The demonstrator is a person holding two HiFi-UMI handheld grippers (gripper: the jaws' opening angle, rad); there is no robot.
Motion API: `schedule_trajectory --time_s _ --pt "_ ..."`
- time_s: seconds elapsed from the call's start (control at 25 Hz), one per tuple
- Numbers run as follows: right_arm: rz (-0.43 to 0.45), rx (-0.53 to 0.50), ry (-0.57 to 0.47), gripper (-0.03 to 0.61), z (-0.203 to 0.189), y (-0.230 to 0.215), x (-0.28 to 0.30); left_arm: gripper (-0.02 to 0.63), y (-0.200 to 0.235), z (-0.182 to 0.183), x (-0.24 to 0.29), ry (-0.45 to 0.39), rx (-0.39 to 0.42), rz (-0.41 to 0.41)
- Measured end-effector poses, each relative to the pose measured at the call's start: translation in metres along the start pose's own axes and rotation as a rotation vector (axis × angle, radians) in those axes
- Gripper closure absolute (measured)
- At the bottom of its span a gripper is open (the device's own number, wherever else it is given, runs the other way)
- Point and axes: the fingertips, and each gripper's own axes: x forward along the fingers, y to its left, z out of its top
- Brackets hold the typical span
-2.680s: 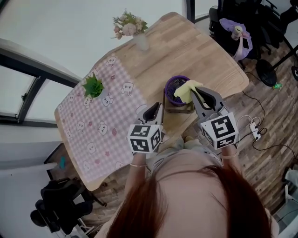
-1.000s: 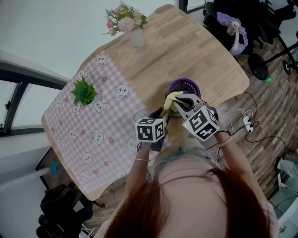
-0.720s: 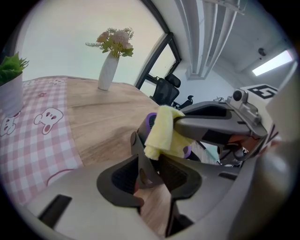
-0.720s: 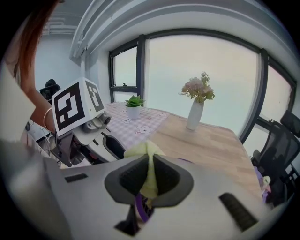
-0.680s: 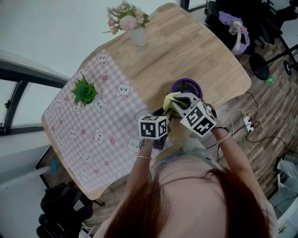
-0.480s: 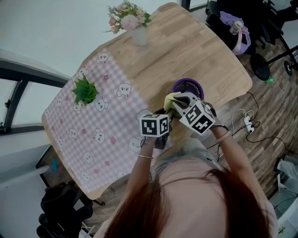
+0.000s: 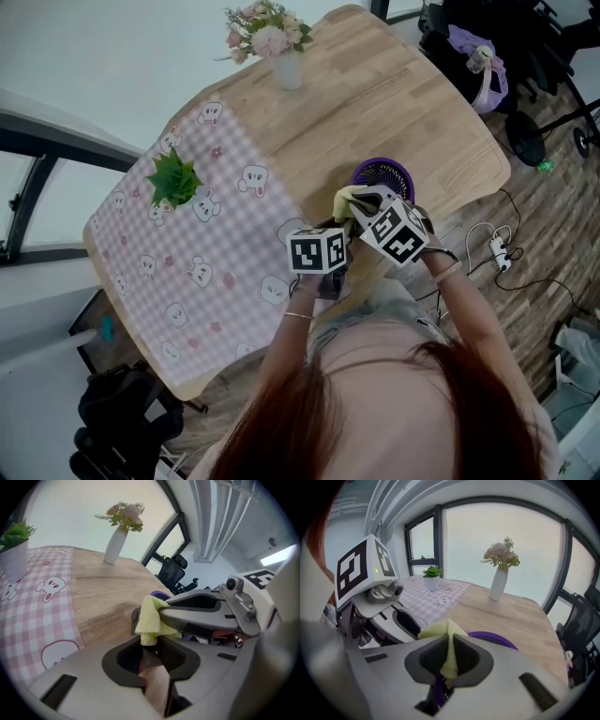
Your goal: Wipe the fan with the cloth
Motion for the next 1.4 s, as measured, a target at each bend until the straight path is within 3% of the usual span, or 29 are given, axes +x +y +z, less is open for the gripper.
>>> schedule_trajectory --time_s 0.48,1.0,1.4 --pt "-0.039 -0.051 0.045 0.554 0.008 -0.011 0.011 0.523 -0.003 -0.002 0.000 0.006 -0.003 0.014" --pt "-0.079 -0.012 0.056 0.552 0.014 -0.032 0.019 0.528 -0.002 -0.001 0.000 -0.009 -0.031 0.033" --pt "-0.103 0.000 0.055 0.552 0.016 -0.045 0.022 0.540 0.005 -0.001 -0.001 -0.059 -0.173 0.054"
